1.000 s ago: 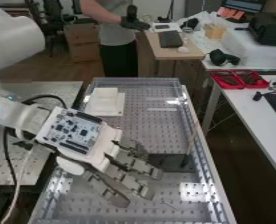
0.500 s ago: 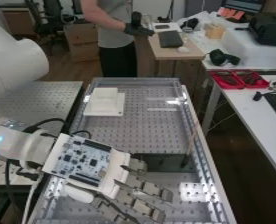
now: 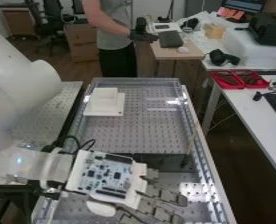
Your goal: Grab the paper clip and place it in the clear container
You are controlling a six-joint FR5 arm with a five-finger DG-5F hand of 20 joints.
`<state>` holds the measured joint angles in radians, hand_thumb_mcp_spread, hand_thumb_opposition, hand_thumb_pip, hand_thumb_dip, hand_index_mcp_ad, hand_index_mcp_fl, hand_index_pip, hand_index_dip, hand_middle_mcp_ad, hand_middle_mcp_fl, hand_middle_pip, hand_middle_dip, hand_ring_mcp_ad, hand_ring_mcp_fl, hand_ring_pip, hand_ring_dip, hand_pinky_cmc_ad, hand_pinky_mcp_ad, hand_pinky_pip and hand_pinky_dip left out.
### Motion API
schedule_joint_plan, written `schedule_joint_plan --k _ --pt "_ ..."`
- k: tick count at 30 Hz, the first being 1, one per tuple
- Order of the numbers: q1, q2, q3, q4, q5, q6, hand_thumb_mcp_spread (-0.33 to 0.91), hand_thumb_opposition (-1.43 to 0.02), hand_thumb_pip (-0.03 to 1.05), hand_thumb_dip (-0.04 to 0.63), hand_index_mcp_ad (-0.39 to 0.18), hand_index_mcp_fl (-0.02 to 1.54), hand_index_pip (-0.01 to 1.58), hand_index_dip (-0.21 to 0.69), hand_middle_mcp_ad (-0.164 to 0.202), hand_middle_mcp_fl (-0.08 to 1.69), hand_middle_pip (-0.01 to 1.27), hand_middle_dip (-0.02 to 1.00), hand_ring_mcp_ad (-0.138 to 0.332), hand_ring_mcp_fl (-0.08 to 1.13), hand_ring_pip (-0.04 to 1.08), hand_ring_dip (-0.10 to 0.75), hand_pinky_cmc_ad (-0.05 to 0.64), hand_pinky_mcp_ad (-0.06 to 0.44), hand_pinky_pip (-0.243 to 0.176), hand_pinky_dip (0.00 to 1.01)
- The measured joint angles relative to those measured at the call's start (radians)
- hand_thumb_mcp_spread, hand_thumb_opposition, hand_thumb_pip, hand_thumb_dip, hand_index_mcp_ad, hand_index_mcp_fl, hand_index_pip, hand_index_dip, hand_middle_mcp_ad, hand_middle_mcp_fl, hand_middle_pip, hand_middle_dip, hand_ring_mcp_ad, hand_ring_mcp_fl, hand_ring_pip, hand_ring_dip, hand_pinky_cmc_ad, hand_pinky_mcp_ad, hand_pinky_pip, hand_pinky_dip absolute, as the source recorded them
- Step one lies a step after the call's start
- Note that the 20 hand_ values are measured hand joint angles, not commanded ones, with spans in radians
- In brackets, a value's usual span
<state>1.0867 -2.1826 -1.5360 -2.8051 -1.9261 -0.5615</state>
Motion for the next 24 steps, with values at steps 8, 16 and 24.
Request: schedule_joint_plan --k 8,16,24 --pt "-0.012 -0.036 0.033 0.007 -0.029 -0.02 0.42 -0.84 0.64 0.237 -0.122 0.14 1.46 0.08 0.079 -0.01 0.14 0.19 0.166 0.0 0.1 0.124 0.36 0.312 -0.094 0.38" --pt "-0.019 -0.049 0.034 0.024 -0.052 -0.077 0.44 -0.84 0.67 0.269 -0.138 0.14 1.46 0.08 0.075 -0.01 0.14 0.19 0.148 0.0 0.09 0.124 0.354 0.295 -0.094 0.33" --pt "-0.015 -0.045 -0.006 0.083 -0.065 -0.102 0.44 -0.85 0.67 0.274 -0.138 0.14 1.47 0.08 0.075 -0.01 0.14 0.19 0.131 0.0 0.09 0.124 0.354 0.278 -0.094 0.32"
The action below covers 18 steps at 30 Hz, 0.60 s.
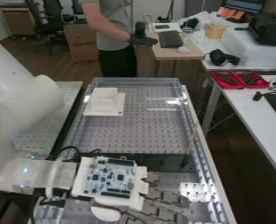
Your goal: Grab the paper clip and place it in the clear container
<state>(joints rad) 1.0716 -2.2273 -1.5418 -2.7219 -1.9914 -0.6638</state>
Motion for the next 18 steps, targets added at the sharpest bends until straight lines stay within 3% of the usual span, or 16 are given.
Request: schedule_joint_plan --k 18 --pt "0.011 -0.015 -0.024 0.045 0.021 0.03 0.44 -0.84 0.67 0.271 -0.136 0.22 1.56 0.096 0.075 0.0 0.14 0.19 0.133 0.0 0.09 0.124 0.346 0.278 -0.091 0.3"
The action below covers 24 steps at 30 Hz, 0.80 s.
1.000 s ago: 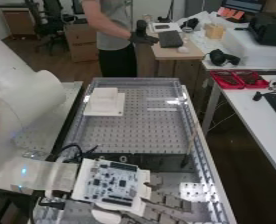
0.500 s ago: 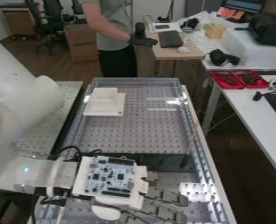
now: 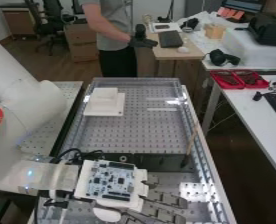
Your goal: Grab the paper clip and place it in the clear container
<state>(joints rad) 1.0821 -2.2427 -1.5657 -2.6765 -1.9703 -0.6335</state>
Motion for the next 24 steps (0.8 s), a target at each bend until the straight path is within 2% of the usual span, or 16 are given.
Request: schedule_joint_plan --k 18,20,24 --pt "-0.004 -0.015 0.005 0.024 -0.012 -0.007 0.46 -0.84 0.67 0.274 -0.136 0.26 1.56 0.094 0.079 -0.01 0.14 0.19 0.126 0.0 0.09 0.124 0.339 0.279 -0.093 0.29" --pt "-0.004 -0.017 0.009 0.024 -0.014 -0.009 0.46 -0.84 0.66 0.274 -0.136 0.26 1.56 0.094 0.075 -0.01 0.14 0.19 0.126 0.0 0.09 0.124 0.337 0.279 -0.075 0.3" --pt "-0.003 -0.022 0.015 0.023 -0.022 -0.016 0.46 -0.84 0.67 0.274 -0.136 0.26 1.56 0.094 0.075 -0.01 0.14 0.19 0.124 0.0 0.09 0.124 0.33 0.264 -0.075 0.3"
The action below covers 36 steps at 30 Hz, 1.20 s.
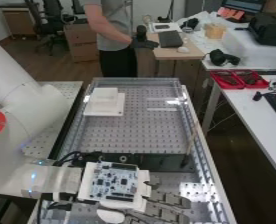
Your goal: Grab the paper clip and place it in the clear container
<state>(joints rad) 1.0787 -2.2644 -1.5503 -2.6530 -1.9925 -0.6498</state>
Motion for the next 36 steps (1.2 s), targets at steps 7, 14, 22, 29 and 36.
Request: schedule_joint_plan --k 7,14,22,29,36 --pt "0.001 -0.008 0.009 -0.007 -0.01 -0.012 0.46 -0.84 0.67 0.274 -0.136 0.27 1.56 0.094 0.075 -0.01 0.14 0.19 0.115 0.0 0.09 0.124 0.328 0.262 -0.077 0.29" --pt "-0.002 -0.013 0.014 -0.01 -0.017 -0.016 0.46 -0.84 0.66 0.274 -0.136 0.27 1.56 0.094 0.075 -0.01 0.14 0.19 0.115 0.0 0.09 0.124 0.328 0.262 -0.077 0.29" --pt "-0.003 -0.016 0.016 -0.014 -0.023 -0.024 0.46 -0.85 0.67 0.274 -0.152 0.27 1.56 0.094 0.077 -0.01 0.14 0.19 0.115 0.0 0.09 0.124 0.33 0.262 -0.077 0.29" --pt "-0.003 -0.018 0.018 -0.016 -0.027 -0.026 0.46 -0.85 0.67 0.274 -0.152 0.29 1.56 0.094 0.077 -0.01 0.14 0.19 0.115 0.0 0.09 0.124 0.333 0.262 -0.077 0.29" --pt "0.0 -0.019 0.017 -0.018 -0.028 -0.027 0.47 -0.85 0.67 0.274 -0.152 0.32 1.56 0.094 0.077 -0.01 0.14 0.19 0.115 0.0 0.09 0.124 0.333 0.262 -0.077 0.29"
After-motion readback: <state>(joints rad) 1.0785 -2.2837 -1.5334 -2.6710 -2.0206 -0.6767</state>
